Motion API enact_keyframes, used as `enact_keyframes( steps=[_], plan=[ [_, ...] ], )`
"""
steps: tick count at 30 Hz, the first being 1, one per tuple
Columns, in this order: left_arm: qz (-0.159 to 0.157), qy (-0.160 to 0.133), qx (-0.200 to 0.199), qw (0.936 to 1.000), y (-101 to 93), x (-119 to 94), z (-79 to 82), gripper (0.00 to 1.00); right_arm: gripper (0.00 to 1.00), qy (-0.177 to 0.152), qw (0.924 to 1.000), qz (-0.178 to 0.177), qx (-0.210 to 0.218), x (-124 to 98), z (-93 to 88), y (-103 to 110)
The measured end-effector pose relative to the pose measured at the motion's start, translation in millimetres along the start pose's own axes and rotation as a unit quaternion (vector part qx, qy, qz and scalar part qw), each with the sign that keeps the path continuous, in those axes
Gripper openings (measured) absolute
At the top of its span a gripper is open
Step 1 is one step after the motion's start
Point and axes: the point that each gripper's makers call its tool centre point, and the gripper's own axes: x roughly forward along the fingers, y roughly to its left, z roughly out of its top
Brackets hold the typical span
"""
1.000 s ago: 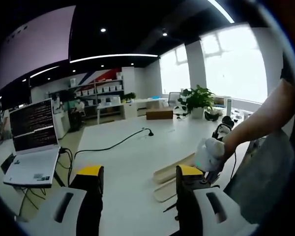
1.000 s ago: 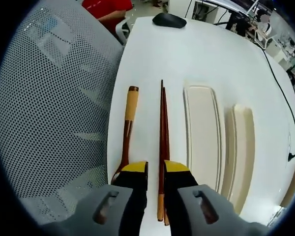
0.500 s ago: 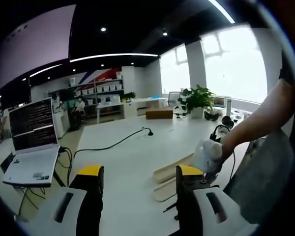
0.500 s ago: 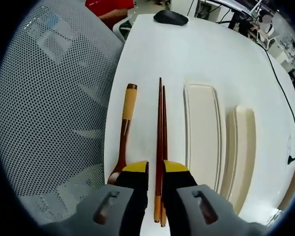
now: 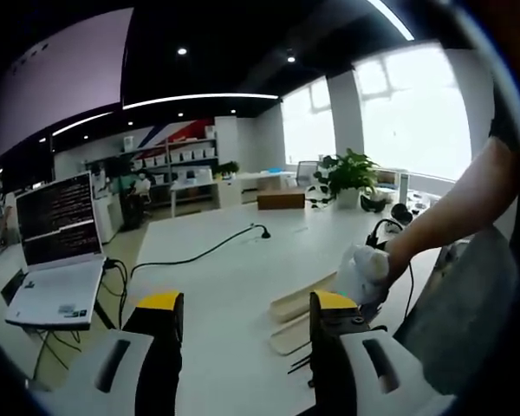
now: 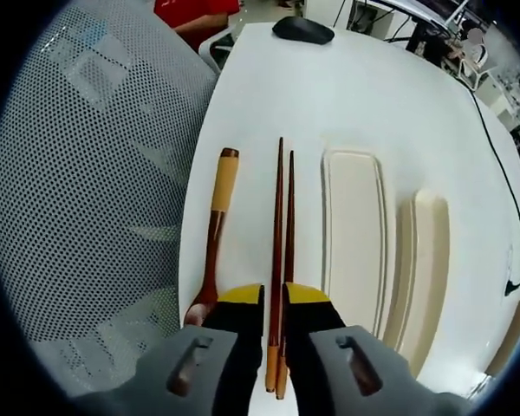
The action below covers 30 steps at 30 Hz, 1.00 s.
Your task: Arrange the utensils inside the cutlery case until each visible utensil rests in its matching compartment.
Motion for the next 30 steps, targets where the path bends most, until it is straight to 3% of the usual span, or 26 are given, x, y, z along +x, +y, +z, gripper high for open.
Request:
enact_keyframes(
  steps=[10, 12, 14, 30],
  plan=[
    [0.000, 0.002, 0.000, 1.0000, -0.1, 0.9, -1.2, 0.60, 0.04, -0.004, 1.0000, 0.000, -0.003, 1.2, 2.3, 1.7],
    [0.001, 0.002, 0.000, 1.0000, 0.0, 0.9, -1.1, 0.60, 0.07, 0.007, 1.0000, 0.003, -0.001, 6.6, -2.2, 4.8],
    [0.001, 0.002, 0.000, 1.0000, 0.3, 0.8, -1.3, 0.60, 0.03, -0.005, 0.9999, -0.003, -0.013, 7.1, 1.6, 3.7],
    [0.002, 0.004, 0.001, 1.0000, 0.7, 0.8, -2.2, 0.60, 0.01, 0.000, 0.9999, -0.007, -0.008, 6.5, 0.5, -1.3]
  ],
)
